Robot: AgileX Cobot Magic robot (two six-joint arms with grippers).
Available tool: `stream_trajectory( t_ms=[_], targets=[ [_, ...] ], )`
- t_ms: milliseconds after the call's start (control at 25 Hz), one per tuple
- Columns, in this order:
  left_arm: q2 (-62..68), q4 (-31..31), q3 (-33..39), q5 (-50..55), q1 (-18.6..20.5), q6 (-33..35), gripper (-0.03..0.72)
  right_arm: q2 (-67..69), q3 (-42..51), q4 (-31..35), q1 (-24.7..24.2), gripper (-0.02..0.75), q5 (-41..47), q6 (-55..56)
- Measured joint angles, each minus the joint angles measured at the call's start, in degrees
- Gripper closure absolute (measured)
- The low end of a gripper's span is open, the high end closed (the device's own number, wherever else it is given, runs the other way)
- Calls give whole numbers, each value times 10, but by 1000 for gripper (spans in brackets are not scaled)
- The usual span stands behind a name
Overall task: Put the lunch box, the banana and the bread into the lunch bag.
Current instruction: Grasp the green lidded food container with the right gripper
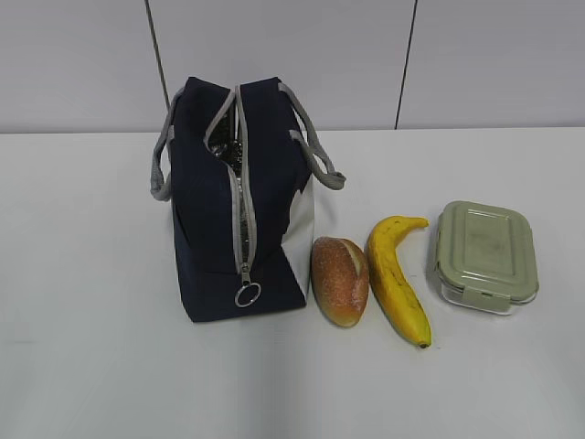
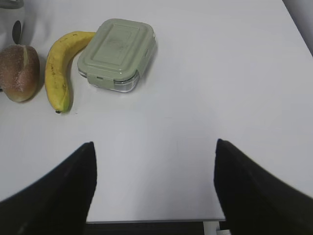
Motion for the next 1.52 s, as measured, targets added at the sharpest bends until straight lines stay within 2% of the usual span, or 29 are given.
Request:
stream_trajectory(
  t_ms=[880, 1160, 1520],
  targets=[
    [11, -4, -6, -9, 0, 0, 450, 0, 0, 0, 0, 169, 1, 0],
    [136, -33, -83, -51, 0, 0, 449, 0, 0, 0, 0, 169, 1, -1],
    [321, -143, -203, -54, 0, 0, 449, 0, 0, 0, 0, 169, 1, -1]
  ],
)
